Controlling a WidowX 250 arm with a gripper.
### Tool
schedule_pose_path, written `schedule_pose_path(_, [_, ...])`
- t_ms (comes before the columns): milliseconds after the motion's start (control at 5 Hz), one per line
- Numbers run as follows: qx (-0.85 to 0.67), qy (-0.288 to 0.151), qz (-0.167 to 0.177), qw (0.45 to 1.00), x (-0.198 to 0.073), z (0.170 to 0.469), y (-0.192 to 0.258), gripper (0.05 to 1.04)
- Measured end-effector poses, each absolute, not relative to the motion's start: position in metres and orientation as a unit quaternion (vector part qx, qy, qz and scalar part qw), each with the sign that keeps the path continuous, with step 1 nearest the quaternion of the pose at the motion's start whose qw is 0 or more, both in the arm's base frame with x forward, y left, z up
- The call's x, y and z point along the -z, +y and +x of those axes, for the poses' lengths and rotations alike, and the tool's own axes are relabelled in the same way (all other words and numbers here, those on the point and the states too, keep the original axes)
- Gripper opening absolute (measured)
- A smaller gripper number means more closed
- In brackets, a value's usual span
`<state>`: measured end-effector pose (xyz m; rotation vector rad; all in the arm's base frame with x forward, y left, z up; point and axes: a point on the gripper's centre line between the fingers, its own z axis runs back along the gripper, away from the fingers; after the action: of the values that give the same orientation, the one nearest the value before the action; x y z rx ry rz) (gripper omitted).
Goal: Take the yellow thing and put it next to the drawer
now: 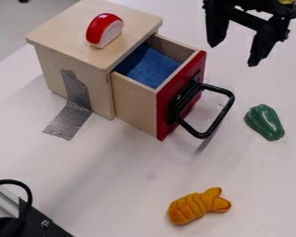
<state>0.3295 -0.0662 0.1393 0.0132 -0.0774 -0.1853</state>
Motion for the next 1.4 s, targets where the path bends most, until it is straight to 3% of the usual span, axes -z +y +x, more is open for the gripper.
schedule_pose_path(200, [0.092,-0.022,0.007,0.996,-0.129,0.327,-0.066,1.0])
schedule_pose_path(400, [0.108,0.013,0.006,0.994,-0.102,0.303,-0.082,1.001])
schedule_pose_path(800, [0.179,0.032,-0.007,0.983,-0.07,0.243,-0.136,1.001])
schedule_pose_path(1200, [0.204,0.051,0.021,0.977,-0.024,0.213,-0.133,1.0])
schedule_pose_path(1400, [0.202,0.069,0.033,0.976,-0.013,0.202,-0.119,1.0])
